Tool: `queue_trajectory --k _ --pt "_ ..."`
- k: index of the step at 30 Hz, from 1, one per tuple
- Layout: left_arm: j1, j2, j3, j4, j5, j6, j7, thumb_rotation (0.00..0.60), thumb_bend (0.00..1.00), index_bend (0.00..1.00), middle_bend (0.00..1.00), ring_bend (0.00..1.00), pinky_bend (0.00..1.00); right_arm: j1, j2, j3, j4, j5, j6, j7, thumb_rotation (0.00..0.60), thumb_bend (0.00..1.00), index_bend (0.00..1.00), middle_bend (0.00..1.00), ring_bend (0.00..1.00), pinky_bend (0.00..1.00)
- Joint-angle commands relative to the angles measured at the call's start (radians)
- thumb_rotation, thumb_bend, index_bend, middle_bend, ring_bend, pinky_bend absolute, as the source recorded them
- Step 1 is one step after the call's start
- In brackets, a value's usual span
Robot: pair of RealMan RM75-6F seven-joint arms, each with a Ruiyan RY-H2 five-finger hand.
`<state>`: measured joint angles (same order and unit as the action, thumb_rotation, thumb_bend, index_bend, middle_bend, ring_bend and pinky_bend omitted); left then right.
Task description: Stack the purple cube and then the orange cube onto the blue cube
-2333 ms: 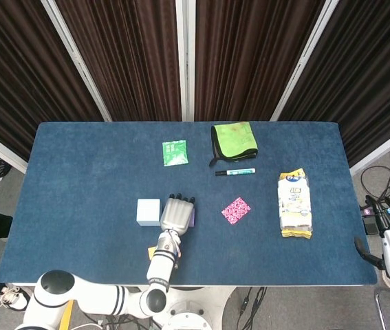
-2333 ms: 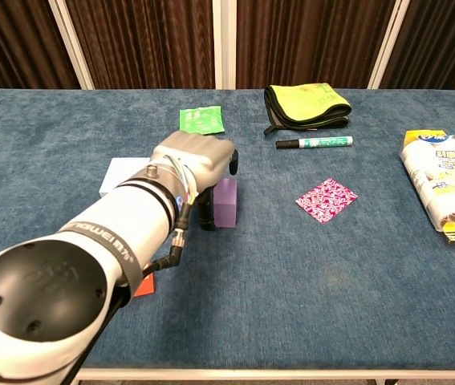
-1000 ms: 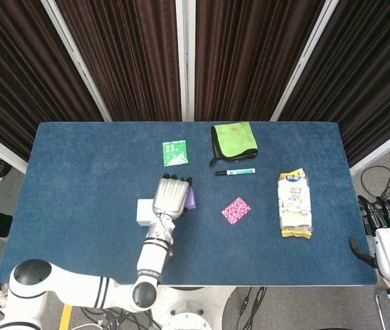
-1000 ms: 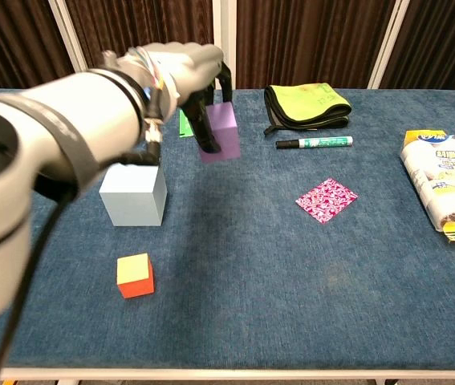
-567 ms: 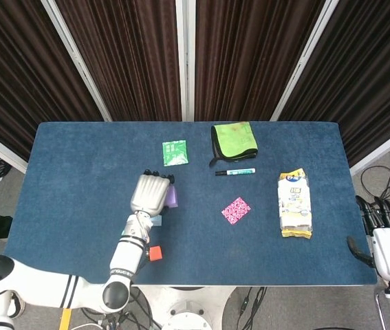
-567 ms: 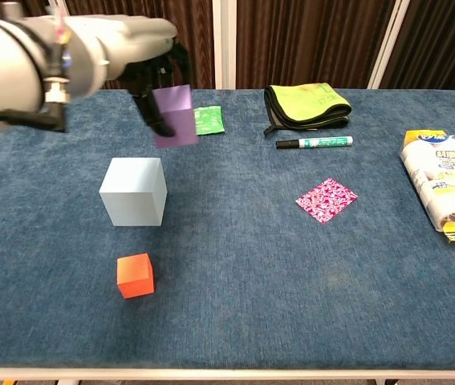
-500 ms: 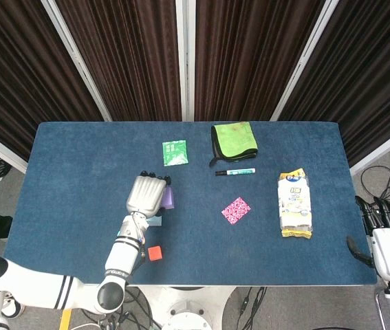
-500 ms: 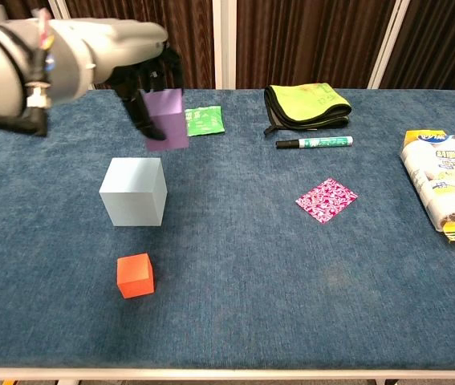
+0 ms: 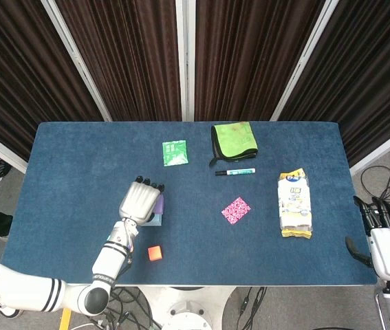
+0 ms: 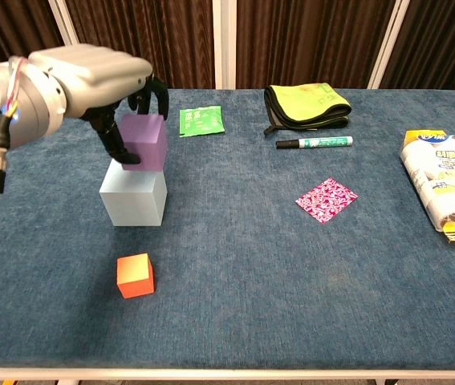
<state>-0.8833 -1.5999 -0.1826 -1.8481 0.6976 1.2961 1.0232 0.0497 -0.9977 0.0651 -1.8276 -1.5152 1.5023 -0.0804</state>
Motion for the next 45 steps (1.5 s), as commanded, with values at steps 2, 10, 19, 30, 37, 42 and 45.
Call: queue_trajectory --k 2,10,19,30,37,42,45 --pt "0.003 0.005 0.012 0.022 0.000 -0.015 -0.017 0.600 0.28 0.40 0.63 0.34 0.27 0.001 0.004 0.001 -0.001 0.001 -0.001 0.008 0.600 0.27 0.00 0.16 0.00 0.00" --pt "0.001 0.024 0.001 0.003 -0.047 -0.023 -0.036 0.600 0.28 0.40 0.63 0.34 0.27 0.007 0.006 0.001 -0.004 0.006 -0.012 0.003 0.600 0.27 0.00 0.16 0.00 0.00" --pt "-0.009 0.028 0.010 -0.004 -0.059 -0.027 -0.045 0.600 0.28 0.40 0.63 0.34 0.27 0.004 0.003 0.000 0.002 0.004 -0.005 0.007 0.600 0.27 0.00 0.16 0.00 0.00" --pt "-0.008 0.026 0.035 0.011 -0.026 -0.030 -0.065 0.600 0.28 0.40 0.63 0.34 0.27 0.006 0.005 0.001 -0.003 0.009 -0.007 0.002 0.600 0.27 0.00 0.16 0.00 0.00" --pt "-0.008 0.032 0.028 0.004 -0.055 -0.041 -0.083 0.600 0.28 0.40 0.63 0.34 0.27 0.008 0.008 0.002 -0.005 0.011 -0.010 0.005 0.600 0.27 0.00 0.16 0.00 0.00" --pt "-0.010 0.036 0.030 0.011 -0.061 -0.046 -0.089 0.600 0.29 0.40 0.63 0.34 0.27 0.006 0.008 0.003 -0.004 0.014 -0.006 0.007 0.600 0.27 0.00 0.16 0.00 0.00" --pt "-0.010 0.038 0.030 0.011 -0.066 -0.049 -0.094 0.600 0.28 0.40 0.63 0.34 0.27 0.004 0.006 0.003 0.000 0.015 -0.005 0.008 0.600 0.27 0.00 0.16 0.00 0.00"
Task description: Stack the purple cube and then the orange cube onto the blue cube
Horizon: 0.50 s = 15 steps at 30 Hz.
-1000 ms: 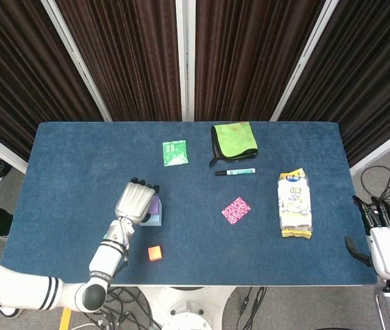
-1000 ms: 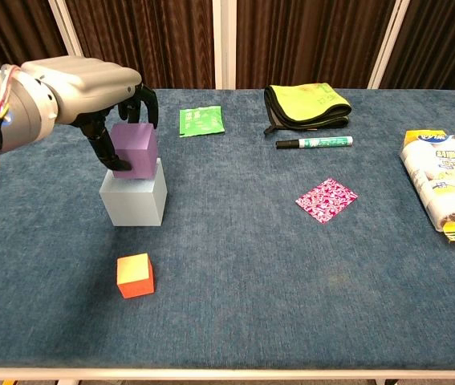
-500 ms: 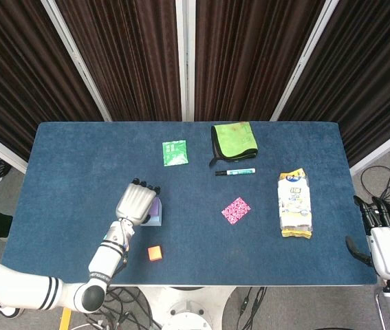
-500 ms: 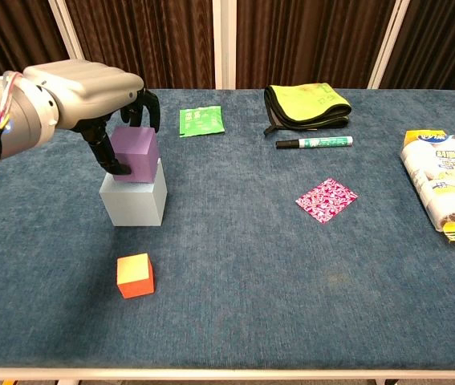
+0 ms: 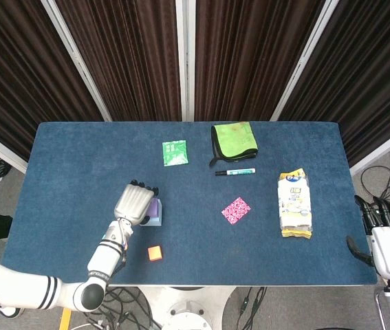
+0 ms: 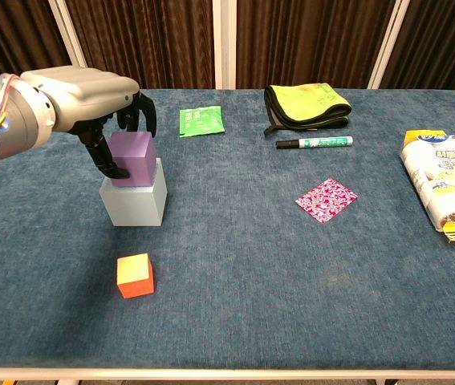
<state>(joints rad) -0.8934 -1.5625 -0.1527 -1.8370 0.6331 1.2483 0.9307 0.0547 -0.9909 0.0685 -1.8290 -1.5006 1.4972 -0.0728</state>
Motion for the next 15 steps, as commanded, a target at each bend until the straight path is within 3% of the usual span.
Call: queue_trajectory --k 1,6,15 --pt "-0.001 0.000 -0.001 0.001 -0.005 -0.003 -0.004 0.600 0.28 0.40 0.63 0.34 0.27 -0.001 -0.001 -0.001 0.001 -0.001 0.001 0.001 0.600 0.27 0.00 0.16 0.00 0.00" --pt "-0.006 0.001 0.000 0.002 -0.027 -0.018 -0.007 0.600 0.28 0.39 0.60 0.34 0.27 0.001 0.000 0.001 0.000 0.000 0.000 0.002 0.600 0.27 0.00 0.16 0.00 0.00" --pt "-0.017 0.022 -0.007 -0.013 -0.069 -0.048 -0.032 0.600 0.22 0.30 0.34 0.26 0.26 0.001 0.002 0.001 0.001 0.001 -0.001 0.008 0.600 0.27 0.02 0.16 0.00 0.00"
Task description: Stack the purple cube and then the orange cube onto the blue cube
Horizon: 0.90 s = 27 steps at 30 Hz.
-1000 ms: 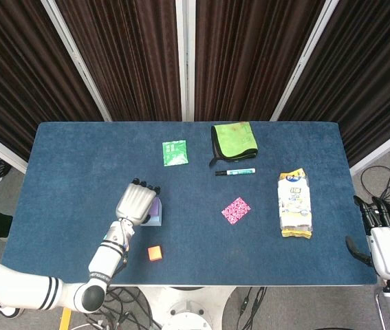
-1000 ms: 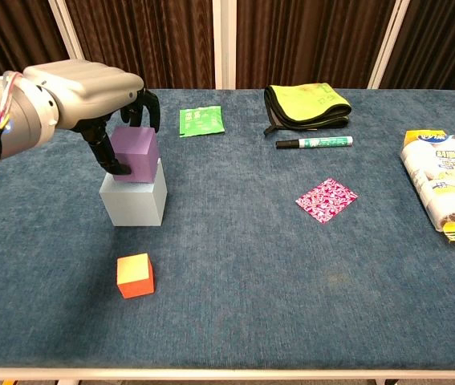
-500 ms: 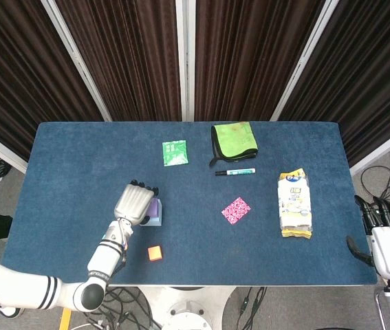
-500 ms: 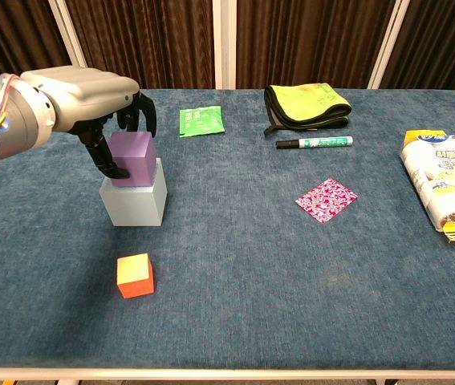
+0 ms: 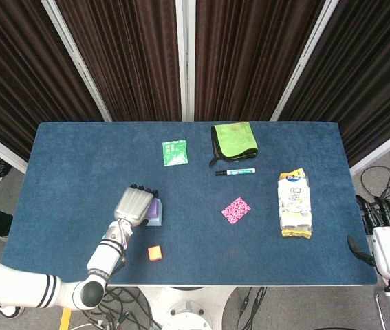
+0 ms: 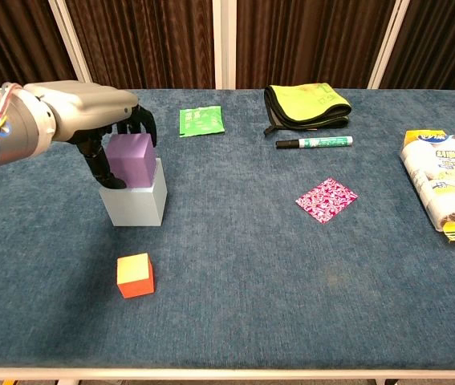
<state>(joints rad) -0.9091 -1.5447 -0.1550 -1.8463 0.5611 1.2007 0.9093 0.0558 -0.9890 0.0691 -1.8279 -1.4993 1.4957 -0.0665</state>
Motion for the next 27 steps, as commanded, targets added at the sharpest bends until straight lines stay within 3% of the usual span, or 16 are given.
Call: queue_trajectory --k 1,10,20,27 --pt "-0.002 0.008 -0.008 -0.008 0.003 -0.001 -0.016 0.600 0.22 0.29 0.32 0.25 0.26 0.000 0.001 0.000 0.000 -0.001 0.000 0.002 0.600 0.27 0.02 0.16 0.00 0.00" --pt "-0.011 0.064 -0.019 -0.087 -0.007 0.019 -0.019 0.600 0.17 0.23 0.26 0.20 0.24 0.000 0.003 0.000 0.000 0.000 0.000 0.007 0.600 0.27 0.02 0.16 0.00 0.00" --pt "-0.008 0.204 -0.022 -0.219 -0.045 0.055 -0.010 0.600 0.17 0.22 0.26 0.20 0.24 0.001 0.003 -0.001 0.002 -0.002 -0.001 0.009 0.600 0.27 0.02 0.16 0.00 0.00" --pt "0.046 0.327 0.002 -0.273 0.038 0.049 -0.097 0.600 0.17 0.24 0.26 0.20 0.24 0.004 0.000 -0.001 -0.001 0.002 -0.008 0.002 0.600 0.26 0.02 0.16 0.00 0.00"
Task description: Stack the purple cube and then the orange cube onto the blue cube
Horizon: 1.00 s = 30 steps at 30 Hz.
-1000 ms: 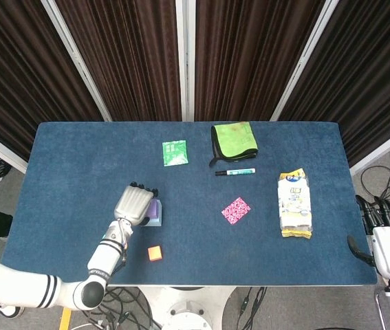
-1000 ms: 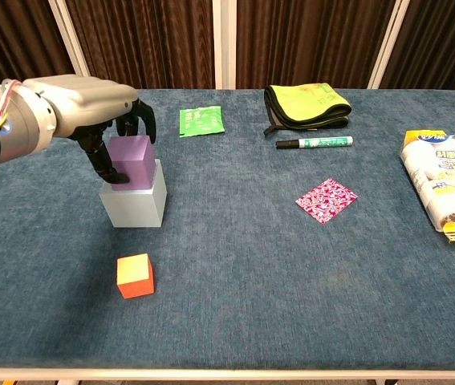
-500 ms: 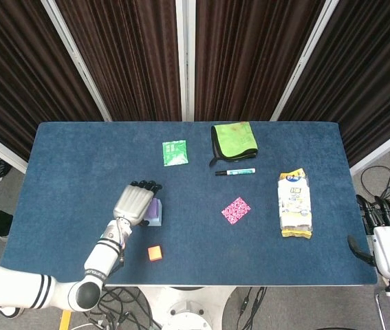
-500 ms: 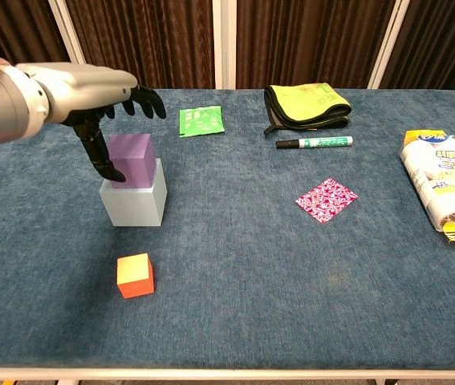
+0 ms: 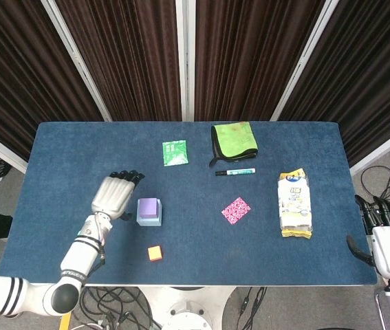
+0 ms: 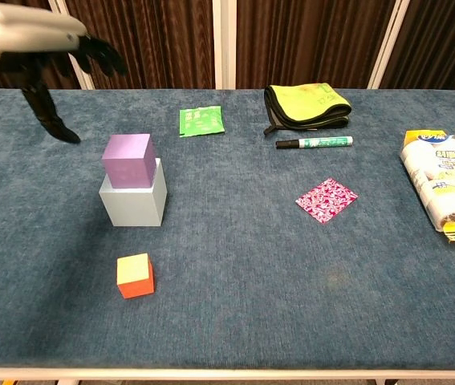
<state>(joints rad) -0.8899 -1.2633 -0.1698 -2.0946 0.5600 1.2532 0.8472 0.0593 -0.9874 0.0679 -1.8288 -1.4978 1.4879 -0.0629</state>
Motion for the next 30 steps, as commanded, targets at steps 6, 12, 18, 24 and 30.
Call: queue_trajectory --k 6,12,18,24,30 --pt "0.117 0.150 0.102 -0.065 0.184 0.019 -0.103 0.600 0.17 0.24 0.28 0.20 0.24 -0.001 -0.004 -0.002 -0.001 0.000 0.001 -0.010 0.600 0.26 0.02 0.17 0.00 0.00" --pt "0.255 0.216 0.194 -0.052 0.317 0.044 -0.259 0.600 0.17 0.28 0.35 0.22 0.26 0.000 -0.005 -0.002 0.003 0.002 -0.002 -0.004 0.600 0.26 0.02 0.16 0.00 0.00" --pt "0.309 0.235 0.242 -0.021 0.381 0.003 -0.324 0.600 0.17 0.38 0.43 0.28 0.32 0.003 -0.011 -0.004 0.002 0.001 -0.008 -0.019 0.600 0.26 0.02 0.16 0.00 0.00" --pt "0.339 0.217 0.274 0.027 0.518 -0.064 -0.407 0.600 0.17 0.46 0.49 0.34 0.39 0.007 -0.013 -0.002 -0.001 0.008 -0.014 -0.028 0.600 0.26 0.02 0.16 0.00 0.00" --pt "0.352 0.185 0.305 0.123 0.722 -0.164 -0.582 0.600 0.17 0.46 0.50 0.35 0.40 0.010 -0.012 0.000 -0.003 0.015 -0.019 -0.028 0.600 0.26 0.02 0.17 0.00 0.00"
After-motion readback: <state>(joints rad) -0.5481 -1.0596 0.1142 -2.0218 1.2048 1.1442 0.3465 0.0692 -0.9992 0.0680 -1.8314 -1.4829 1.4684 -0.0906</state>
